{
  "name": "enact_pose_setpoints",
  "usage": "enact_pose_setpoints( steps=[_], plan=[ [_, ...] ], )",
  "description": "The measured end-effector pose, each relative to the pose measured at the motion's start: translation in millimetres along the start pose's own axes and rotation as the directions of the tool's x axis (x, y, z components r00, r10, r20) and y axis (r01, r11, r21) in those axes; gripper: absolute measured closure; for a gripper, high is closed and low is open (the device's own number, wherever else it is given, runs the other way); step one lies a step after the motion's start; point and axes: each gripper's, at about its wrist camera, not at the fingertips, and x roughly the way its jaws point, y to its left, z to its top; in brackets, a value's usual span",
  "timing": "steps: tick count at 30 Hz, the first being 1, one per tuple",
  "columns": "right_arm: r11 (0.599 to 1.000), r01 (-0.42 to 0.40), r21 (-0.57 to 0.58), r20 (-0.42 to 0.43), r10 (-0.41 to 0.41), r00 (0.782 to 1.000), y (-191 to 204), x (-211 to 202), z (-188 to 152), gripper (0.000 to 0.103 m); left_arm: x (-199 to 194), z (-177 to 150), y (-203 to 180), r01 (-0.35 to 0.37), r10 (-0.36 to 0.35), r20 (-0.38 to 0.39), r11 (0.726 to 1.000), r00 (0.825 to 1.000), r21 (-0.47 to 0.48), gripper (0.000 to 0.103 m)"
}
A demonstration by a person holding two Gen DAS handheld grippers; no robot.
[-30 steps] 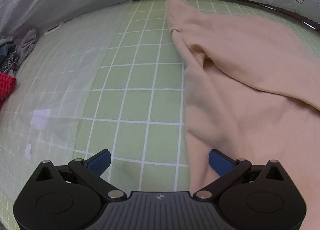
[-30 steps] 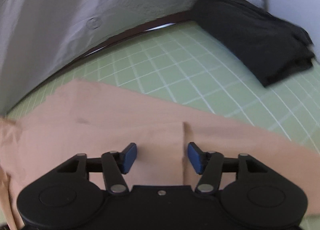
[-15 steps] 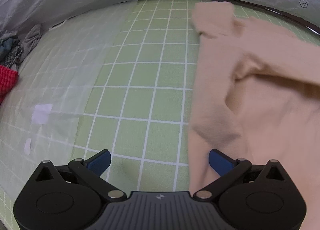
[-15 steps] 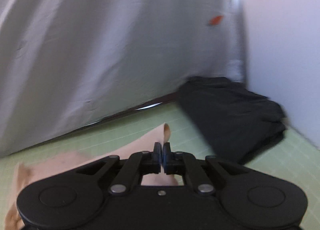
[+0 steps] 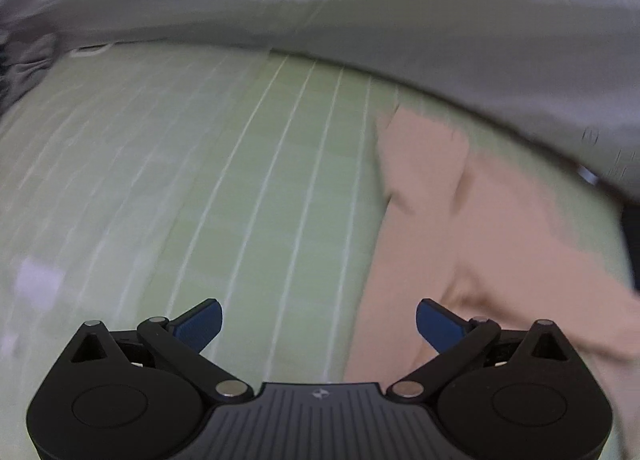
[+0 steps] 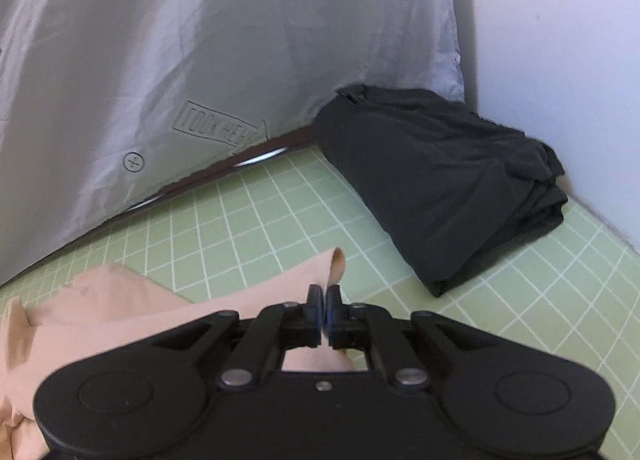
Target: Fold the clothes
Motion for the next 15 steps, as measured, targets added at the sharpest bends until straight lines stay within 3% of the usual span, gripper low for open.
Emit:
enact_pose_setpoints(
  steps=[4, 10, 12, 15],
  plan=[
    [0.999, 0.009, 0.034, -0.039, -0.008, 0.999, -4.0, 11.1, -3.1, 0.100, 27.3, 37.8, -6.3, 0.119, -0.118, 0.019, 0.992, 0.993, -0.036, 0.009],
    [0.996, 0.016, 0.087, -0.084, -0.008, 0.996, -11.0, 21.5, -5.3, 0.100, 79.3, 82.6, -25.1, 0.212, -0.213, -0.021, 0.976, 0.977, -0.045, 0.025],
    [0.993, 0.013, 0.114, -0.091, -0.002, 0.996, -14.0, 23.6, -4.2, 0.100, 93.7, 87.9, -30.7, 0.232, -0.234, -0.046, 0.972, 0.971, -0.045, 0.034],
    [0.993, 0.023, 0.119, -0.098, -0.011, 0.995, -14.0, 26.4, -2.3, 0.100, 109.3, 92.8, -35.2, 0.234, -0.237, -0.073, 0.971, 0.969, -0.050, 0.061]
  ],
)
